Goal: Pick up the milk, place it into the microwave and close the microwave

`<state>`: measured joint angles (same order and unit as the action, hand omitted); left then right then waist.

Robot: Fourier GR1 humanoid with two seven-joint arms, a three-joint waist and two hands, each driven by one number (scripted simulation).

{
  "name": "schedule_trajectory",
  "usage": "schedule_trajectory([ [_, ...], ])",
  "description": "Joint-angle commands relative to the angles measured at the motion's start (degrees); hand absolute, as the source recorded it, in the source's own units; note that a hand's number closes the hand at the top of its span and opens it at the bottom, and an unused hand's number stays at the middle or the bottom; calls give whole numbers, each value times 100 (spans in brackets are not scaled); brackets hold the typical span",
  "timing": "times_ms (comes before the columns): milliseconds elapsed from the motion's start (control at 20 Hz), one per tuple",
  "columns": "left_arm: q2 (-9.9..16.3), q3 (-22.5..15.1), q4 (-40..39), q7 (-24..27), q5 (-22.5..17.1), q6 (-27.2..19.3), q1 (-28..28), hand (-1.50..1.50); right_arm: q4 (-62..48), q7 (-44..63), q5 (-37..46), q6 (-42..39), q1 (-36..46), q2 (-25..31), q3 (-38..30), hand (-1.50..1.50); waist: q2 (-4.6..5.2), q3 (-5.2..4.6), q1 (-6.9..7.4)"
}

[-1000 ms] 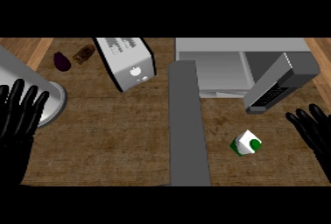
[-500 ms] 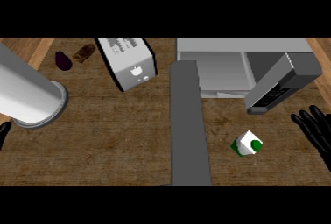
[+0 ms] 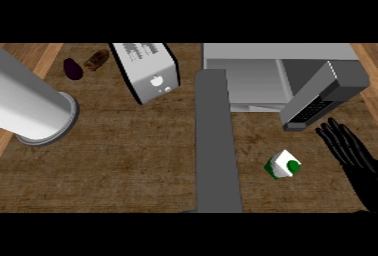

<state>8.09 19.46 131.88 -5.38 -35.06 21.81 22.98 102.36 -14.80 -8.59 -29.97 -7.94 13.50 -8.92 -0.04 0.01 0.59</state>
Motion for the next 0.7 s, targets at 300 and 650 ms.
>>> schedule_trajectory([
  [300,78,564,294,-204,-672,352,364,-150,-2873,-1809,1585,508,734,-99,10,-150,11,6,38],
  [650,-298,659,429,-169,-622,665,803,-150,-4844,-3254,2172,739,1250,312,-129,-150,8,6,37],
])
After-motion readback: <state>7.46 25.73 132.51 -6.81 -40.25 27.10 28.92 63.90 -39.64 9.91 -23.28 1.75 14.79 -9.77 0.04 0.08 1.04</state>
